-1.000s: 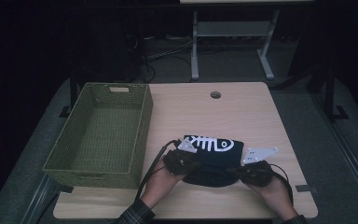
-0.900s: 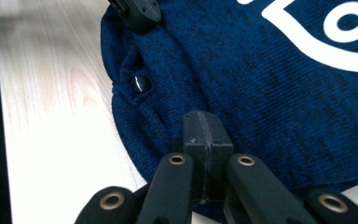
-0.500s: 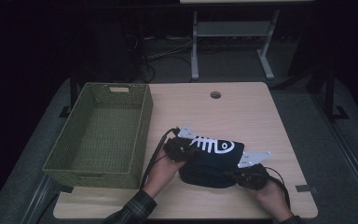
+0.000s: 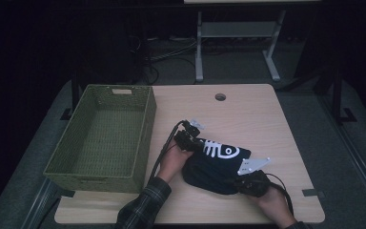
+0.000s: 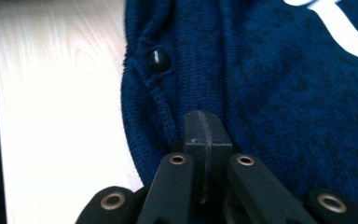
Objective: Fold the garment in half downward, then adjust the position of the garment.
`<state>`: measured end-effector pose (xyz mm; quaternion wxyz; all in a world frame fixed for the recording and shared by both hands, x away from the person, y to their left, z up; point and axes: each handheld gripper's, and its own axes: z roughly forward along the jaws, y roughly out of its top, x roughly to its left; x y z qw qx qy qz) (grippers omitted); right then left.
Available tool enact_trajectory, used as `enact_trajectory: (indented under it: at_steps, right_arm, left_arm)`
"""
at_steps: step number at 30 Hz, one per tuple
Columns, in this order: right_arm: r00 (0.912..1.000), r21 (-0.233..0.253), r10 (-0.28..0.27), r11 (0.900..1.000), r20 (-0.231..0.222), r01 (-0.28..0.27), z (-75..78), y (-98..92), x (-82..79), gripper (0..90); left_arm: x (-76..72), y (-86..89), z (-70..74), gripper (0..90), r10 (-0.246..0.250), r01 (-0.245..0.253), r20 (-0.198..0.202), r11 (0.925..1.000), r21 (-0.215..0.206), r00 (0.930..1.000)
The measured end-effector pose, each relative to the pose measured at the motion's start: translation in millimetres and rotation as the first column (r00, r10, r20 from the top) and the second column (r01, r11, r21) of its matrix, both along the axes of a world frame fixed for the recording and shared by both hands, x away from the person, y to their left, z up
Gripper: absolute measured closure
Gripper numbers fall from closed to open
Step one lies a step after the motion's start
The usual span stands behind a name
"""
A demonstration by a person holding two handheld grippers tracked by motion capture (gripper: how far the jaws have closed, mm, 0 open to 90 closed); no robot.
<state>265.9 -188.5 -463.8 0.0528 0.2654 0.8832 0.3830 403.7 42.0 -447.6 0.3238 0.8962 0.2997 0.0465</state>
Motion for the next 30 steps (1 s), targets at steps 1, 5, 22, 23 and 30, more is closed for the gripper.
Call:
enact_trajectory:
  at_steps: [1,5,22,23,30]
  right_arm:
    - [0.9999,0.001,0.014,1.000,0.005,-0.014,-0.4,2.5,-1.1,90.0]
    - [0.9997,0.003,0.026,1.000,0.005,-0.026,-0.9,6.8,-3.7,90.0]
    - [0.9975,0.071,-0.044,0.997,0.055,0.040,14.7,-14.1,-5.5,59.5]
    - [0.9959,0.073,-0.061,0.996,0.067,0.056,16.3,-18.5,-6.9,54.8]
    - [0.9854,0.080,-0.140,0.988,0.097,0.133,21.1,-36.5,-10.3,41.9]
  left_arm:
    - [1.6,-3.8,-1.6,90.0,-0.011,0.011,0.003,0.9999,0.006,0.9999]
    - [2.6,-10.1,-2.1,90.0,-0.029,0.029,0.013,0.9995,0.016,0.9995]
    - [-11.4,20.8,22.3,55.4,0.047,-0.049,-0.016,0.9898,-0.134,0.9988]
    - [-15.0,26.1,25.3,49.0,0.060,-0.061,-0.014,0.9882,-0.140,0.9981]
    - [-27.0,36.0,32.6,36.4,0.076,-0.074,0.006,0.9866,-0.145,0.9971]
